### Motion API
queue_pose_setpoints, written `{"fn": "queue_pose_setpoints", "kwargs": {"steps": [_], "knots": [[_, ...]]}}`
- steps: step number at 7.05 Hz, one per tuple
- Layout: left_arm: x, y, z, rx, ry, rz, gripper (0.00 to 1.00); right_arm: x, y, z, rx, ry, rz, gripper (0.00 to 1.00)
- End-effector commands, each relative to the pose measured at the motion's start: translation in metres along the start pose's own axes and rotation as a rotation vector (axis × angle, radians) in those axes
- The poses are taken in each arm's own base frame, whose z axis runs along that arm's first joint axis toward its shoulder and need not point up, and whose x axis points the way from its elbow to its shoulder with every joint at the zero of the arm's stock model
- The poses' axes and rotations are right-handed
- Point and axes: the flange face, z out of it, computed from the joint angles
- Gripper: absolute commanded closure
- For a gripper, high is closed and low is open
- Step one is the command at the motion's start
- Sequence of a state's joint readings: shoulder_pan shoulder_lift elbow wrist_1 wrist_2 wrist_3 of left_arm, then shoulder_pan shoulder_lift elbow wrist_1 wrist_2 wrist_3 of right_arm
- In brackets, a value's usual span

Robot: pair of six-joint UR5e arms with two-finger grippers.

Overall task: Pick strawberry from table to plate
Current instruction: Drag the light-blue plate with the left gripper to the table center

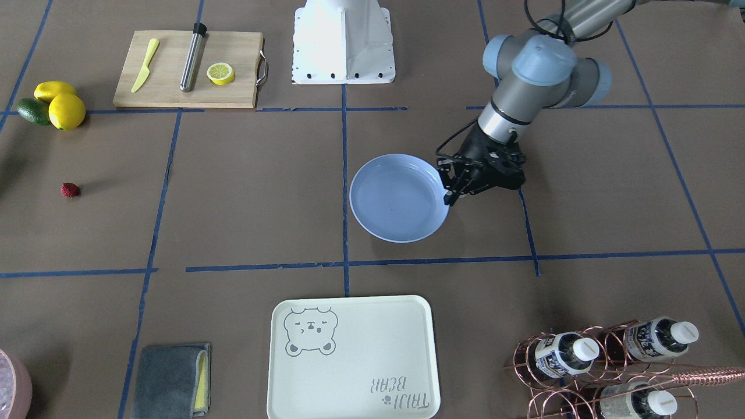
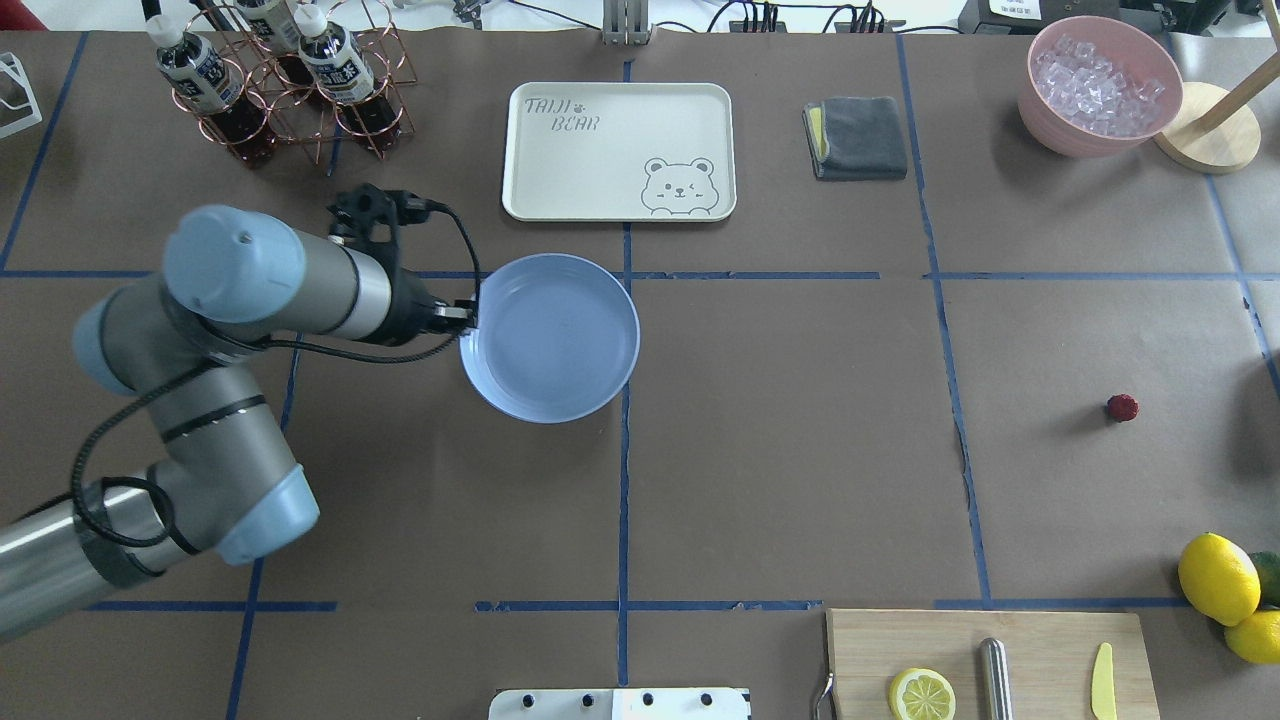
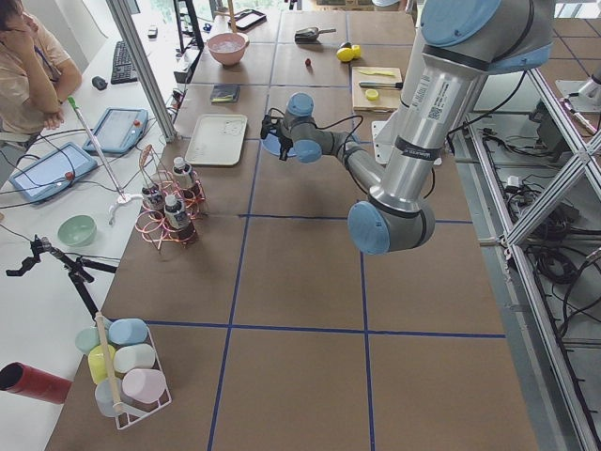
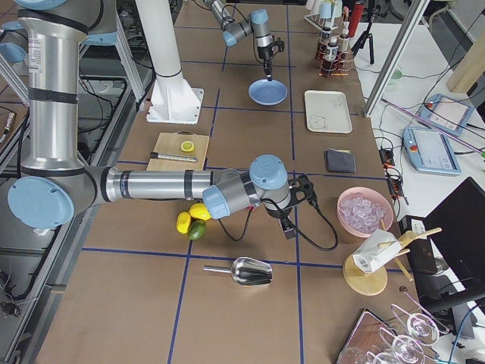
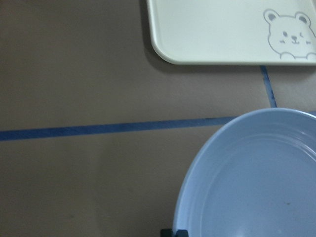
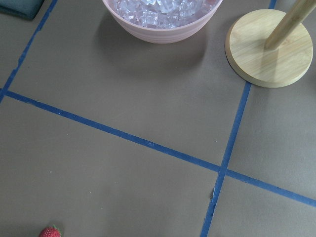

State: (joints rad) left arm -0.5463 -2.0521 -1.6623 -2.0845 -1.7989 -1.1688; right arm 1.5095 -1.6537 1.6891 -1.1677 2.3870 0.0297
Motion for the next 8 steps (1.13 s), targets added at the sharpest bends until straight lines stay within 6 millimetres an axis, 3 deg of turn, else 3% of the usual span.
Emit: {"fn": "queue_pose_setpoints", "kwargs": {"steps": [1,5,6,7,8], "knots": [[0.027,0.034,0.031,-0.034,-0.012,0.021,1.0,0.0,0.0,0.0,-0.001,0.002,0.003,0.0],[0.037,0.035,0.031,-0.036,0.001,0.031,1.0,0.001,0.0,0.001,-0.002,0.002,0.005,0.0],[0.039,0.035,0.03,-0.035,0.004,0.031,0.96,0.001,0.001,0.001,-0.003,0.0,0.006,0.0],[0.038,0.035,0.03,-0.035,0.004,0.034,0.65,0.001,0.001,0.001,-0.003,0.0,0.006,0.0],[0.038,0.035,0.029,-0.032,0.005,0.039,0.01,0.001,0.001,0.001,-0.003,-0.003,0.012,0.0]]}}
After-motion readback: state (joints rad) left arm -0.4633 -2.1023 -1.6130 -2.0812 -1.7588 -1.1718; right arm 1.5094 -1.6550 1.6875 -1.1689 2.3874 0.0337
